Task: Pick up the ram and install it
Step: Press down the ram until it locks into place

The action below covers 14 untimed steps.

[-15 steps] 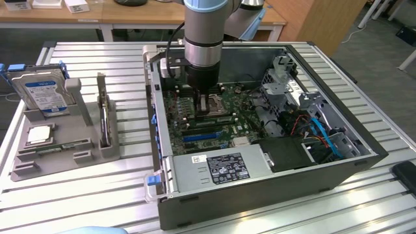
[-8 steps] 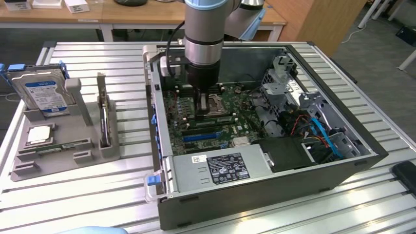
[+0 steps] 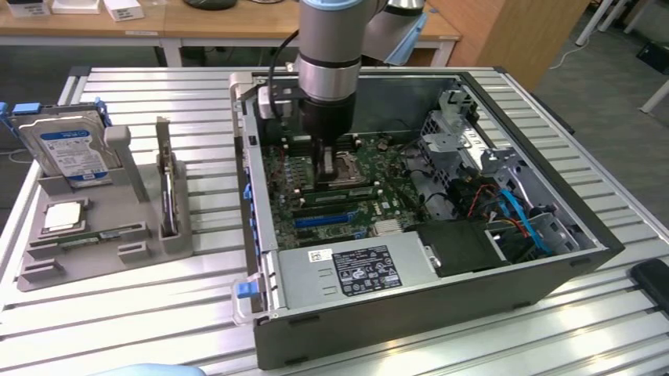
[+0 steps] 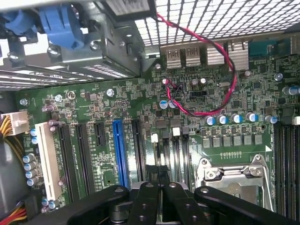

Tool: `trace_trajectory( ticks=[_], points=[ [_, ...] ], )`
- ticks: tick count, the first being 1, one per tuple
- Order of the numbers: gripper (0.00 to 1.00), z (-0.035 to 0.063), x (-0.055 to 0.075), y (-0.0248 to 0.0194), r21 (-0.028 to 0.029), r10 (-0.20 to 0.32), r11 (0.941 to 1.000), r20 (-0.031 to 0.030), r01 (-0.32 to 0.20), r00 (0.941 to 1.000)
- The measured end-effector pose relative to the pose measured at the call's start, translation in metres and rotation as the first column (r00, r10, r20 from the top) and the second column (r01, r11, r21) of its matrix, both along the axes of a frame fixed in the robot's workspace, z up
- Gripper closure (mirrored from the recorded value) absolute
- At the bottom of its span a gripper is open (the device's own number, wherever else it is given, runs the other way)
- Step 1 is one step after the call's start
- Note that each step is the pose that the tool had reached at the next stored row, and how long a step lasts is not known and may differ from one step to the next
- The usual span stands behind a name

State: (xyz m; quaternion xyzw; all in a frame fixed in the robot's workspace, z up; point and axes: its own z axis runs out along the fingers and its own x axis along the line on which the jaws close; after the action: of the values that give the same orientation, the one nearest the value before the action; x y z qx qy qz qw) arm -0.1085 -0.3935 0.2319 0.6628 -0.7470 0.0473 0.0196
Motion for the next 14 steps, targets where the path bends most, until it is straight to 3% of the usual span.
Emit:
trace_trajectory(
  ticks=[14],
  points=[
    [0.9, 0.0064, 0.017, 0.0, -0.0001, 0.0, 1.0, -0.0116, 0.0, 0.9999]
  ],
)
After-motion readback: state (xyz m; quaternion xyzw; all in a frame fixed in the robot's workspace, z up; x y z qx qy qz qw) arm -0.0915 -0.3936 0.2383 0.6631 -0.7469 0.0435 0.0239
